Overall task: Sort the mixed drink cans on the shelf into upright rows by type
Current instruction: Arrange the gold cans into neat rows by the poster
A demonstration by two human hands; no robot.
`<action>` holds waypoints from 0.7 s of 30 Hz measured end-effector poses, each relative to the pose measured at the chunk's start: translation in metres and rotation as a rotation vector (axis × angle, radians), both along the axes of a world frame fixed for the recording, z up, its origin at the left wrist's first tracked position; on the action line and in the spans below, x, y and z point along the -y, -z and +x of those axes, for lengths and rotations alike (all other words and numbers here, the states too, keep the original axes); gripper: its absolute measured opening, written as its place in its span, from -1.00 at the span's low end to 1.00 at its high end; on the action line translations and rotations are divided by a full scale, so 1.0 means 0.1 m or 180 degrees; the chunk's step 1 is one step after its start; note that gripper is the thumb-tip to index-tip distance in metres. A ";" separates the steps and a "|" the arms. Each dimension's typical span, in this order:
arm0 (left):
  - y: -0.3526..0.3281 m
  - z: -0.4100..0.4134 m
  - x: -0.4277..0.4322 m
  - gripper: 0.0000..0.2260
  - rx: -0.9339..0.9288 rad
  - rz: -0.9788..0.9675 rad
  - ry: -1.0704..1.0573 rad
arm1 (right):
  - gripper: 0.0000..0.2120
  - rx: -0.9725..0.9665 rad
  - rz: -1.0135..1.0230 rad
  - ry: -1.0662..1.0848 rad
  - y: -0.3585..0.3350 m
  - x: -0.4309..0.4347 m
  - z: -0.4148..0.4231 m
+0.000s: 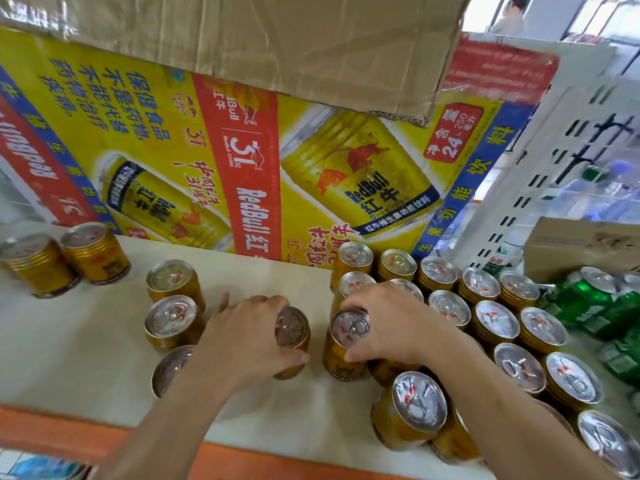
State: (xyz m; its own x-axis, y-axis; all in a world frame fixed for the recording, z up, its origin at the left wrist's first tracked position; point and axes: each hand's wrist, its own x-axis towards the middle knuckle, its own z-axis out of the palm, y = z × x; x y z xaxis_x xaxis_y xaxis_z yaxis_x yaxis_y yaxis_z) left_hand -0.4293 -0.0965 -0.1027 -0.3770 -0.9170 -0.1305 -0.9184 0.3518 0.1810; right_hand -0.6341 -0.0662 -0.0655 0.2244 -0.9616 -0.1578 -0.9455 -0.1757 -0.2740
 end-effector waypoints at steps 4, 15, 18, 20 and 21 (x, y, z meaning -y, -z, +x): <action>0.00 -0.03 -0.01 -0.46 -0.0033 0.0037 0.0025 | -0.43 0.0053 -0.0102 0.0051 0.10 -0.03 -0.05; 0.04 -0.12 -0.07 -0.45 -0.0437 0.0101 0.0188 | -0.43 0.0305 -0.0151 0.0013 0.10 -0.08 -0.13; 0.02 -0.13 -0.11 -0.40 -0.0504 0.0170 0.0249 | -0.50 0.0587 -0.0187 0.0123 0.11 -0.13 -0.20; -0.02 -0.15 -0.14 -0.37 -0.0594 0.0264 0.0317 | -0.57 0.0708 -0.0260 0.0233 0.11 -0.16 -0.25; -0.04 -0.16 -0.16 -0.38 -0.0636 0.0318 0.0342 | -0.59 0.0717 -0.0284 0.0265 0.11 -0.17 -0.27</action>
State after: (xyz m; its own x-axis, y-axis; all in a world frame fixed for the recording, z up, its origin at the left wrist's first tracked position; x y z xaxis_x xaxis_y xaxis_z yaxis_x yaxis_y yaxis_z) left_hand -0.4452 -0.0804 -0.0990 -0.4990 -0.8565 -0.1318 -0.8193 0.4166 0.3940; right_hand -0.6606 -0.0493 -0.0767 0.1637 -0.9862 -0.0264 -0.8747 -0.1327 -0.4662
